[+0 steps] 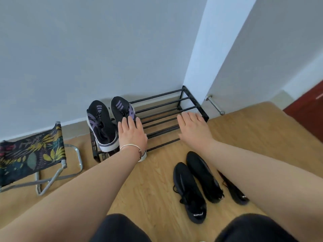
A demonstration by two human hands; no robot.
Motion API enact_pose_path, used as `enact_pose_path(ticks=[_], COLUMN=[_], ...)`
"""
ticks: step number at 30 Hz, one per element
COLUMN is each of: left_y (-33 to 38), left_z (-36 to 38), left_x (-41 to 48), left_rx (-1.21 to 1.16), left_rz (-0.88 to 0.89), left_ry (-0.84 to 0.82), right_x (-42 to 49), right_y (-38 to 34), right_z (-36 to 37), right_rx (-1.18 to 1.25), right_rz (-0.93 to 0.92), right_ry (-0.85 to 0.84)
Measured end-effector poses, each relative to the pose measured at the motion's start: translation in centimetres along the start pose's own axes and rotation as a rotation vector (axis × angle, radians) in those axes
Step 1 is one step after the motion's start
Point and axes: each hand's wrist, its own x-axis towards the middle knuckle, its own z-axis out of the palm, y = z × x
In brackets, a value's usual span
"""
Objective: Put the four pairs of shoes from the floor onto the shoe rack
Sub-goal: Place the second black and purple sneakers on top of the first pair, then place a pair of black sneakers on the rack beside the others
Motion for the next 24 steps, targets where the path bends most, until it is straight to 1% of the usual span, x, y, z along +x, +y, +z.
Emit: enact_pose_path(ticks=[4, 7, 10, 13, 15, 18, 20, 24], left_y=[6.0, 9.4, 11.5, 12.8, 14.0, 15.9, 16.8, 17.3], left_z=[-0.4, 0.9, 3.3, 4.6, 5.0, 6.7, 8.8, 13.0], left_x=[0.2, -0.2, -0.5, 0.4, 0.7, -0.7, -2.1, -4.8], left_rx=[-0.054, -0.018, 0.084, 0.253, 0.273, 0.167, 0.125, 0.134], left_rz=[0.099, 0.169, 0.229, 0.295, 0.279, 0.209, 0.196, 0.185], left_ry=[0.036, 0.07, 0.052, 0.034, 0.02, -0.04, -0.074, -0.156], right_x=[-3.8, -6.0, -7.5, -8.0, -8.5, -10.7, -12.4, -15.5], right_y=[4.6, 7.0, 8.8, 10.8, 11.6, 11.2, 10.7, 10.4], right_z=[-1.3, 0.8, 4.1, 6.3, 7.4, 10.5, 13.2, 18.2], right_rx=[-0.104, -0.128, -0.122, -0.165, -0.104, 0.0, 0.016, 0.095], right_rz=[0.017, 0.02, -0.017, -0.07, -0.008, 0.104, 0.126, 0.143], right_ry=[-0.052, -0.049, -0.057, -0.032, -0.016, -0.074, -0.12, -0.178])
